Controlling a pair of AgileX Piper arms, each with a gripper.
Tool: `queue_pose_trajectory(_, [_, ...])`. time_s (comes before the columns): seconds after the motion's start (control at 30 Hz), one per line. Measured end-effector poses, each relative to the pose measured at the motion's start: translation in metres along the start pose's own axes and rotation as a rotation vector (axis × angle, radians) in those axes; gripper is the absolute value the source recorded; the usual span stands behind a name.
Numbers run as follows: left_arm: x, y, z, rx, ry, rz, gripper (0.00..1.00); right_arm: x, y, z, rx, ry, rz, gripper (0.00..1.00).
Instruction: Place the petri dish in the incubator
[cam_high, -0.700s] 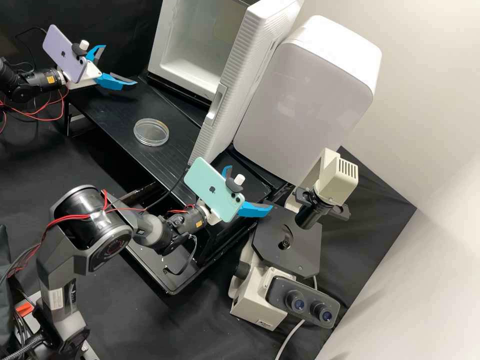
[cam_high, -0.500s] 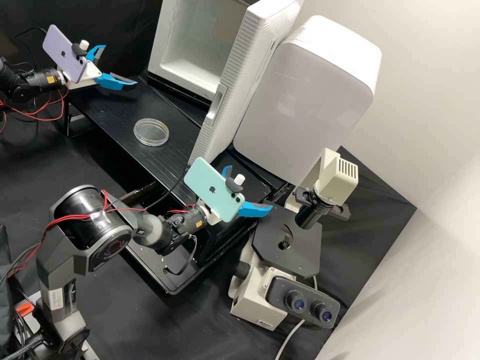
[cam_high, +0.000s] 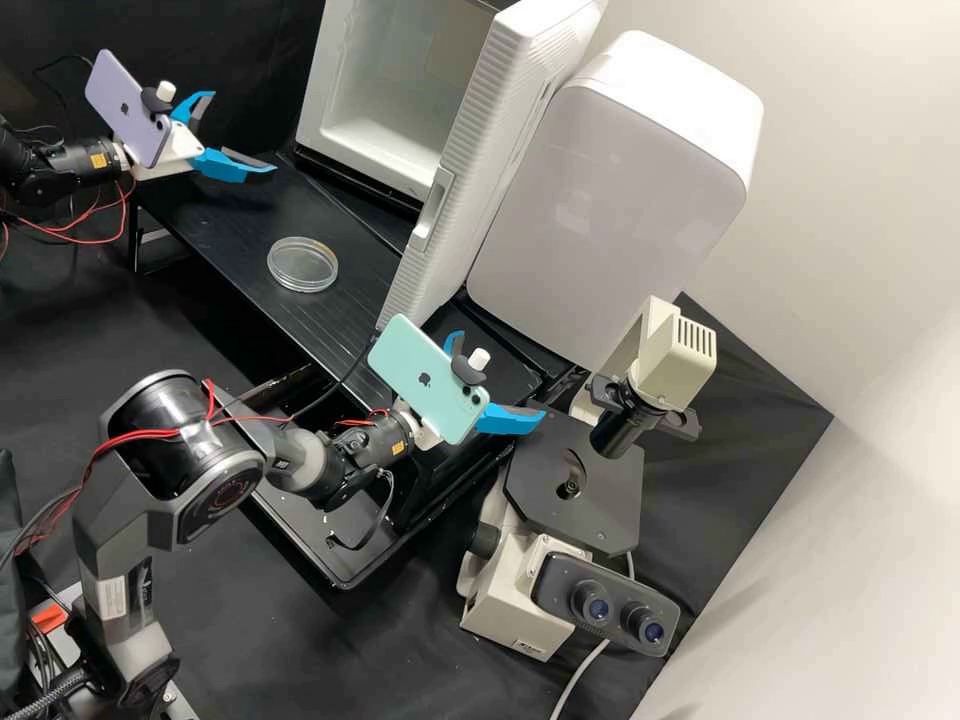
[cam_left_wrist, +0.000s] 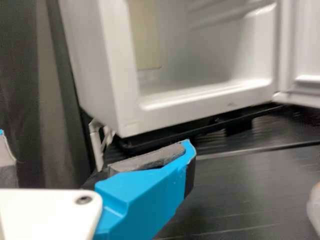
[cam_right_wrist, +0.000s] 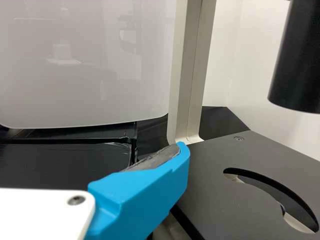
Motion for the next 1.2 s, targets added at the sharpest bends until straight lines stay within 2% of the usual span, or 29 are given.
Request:
queue_pose_trajectory(0.2, [-0.021,0.007,0.015,0.016,-0.069,0.015,1.0,0.0,0.0,0.0,0.0,0.0,0.0,1.0])
queue_pose_trajectory(0.5, [-0.046,0.003,0.034,0.018,-0.161,-0.001,1.0,0.0,0.0,0.0,0.0,0.0,0.0,1.0])
queue_pose_trajectory(0.83, [-0.065,-0.012,0.051,0.007,-0.242,-0.064,1.0,0.0,0.0,0.0,0.0,0.0,0.0,1.0])
queue_pose_trajectory(1.03, [-0.067,-0.017,0.062,-0.002,-0.27,-0.085,1.0,0.0,0.0,0.0,0.0,0.0,0.0,1.0])
queue_pose_trajectory(1.2, [-0.066,-0.027,0.067,-0.011,-0.277,-0.131,1.0,0.0,0.0,0.0,0.0,0.0,0.0,1.0])
